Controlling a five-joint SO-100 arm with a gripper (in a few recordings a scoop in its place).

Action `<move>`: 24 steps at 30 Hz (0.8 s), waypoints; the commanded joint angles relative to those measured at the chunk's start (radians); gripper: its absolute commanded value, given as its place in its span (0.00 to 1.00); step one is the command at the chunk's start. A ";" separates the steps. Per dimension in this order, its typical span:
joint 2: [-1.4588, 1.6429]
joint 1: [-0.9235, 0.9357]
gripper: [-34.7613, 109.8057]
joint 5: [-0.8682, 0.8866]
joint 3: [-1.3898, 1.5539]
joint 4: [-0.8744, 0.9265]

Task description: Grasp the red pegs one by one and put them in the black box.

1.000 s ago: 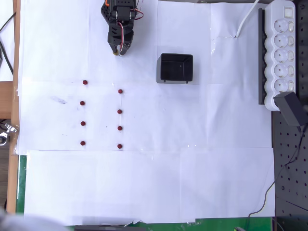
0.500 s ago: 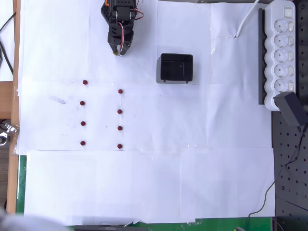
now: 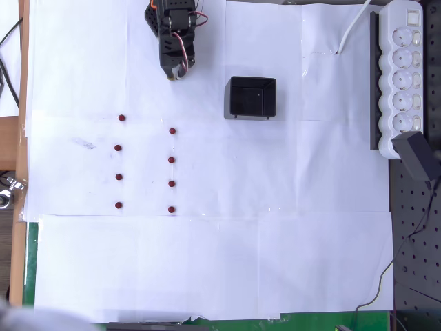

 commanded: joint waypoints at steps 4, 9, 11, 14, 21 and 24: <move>0.253 0.006 0.28 0.055 -0.009 -0.374; 0.488 0.023 0.29 0.080 -0.002 -0.650; 0.591 0.034 0.31 0.091 0.000 -0.773; 0.710 0.044 0.32 0.104 0.002 -0.931; 0.894 0.057 0.32 0.114 0.005 -1.181; 0.965 0.055 0.32 0.106 0.005 -1.284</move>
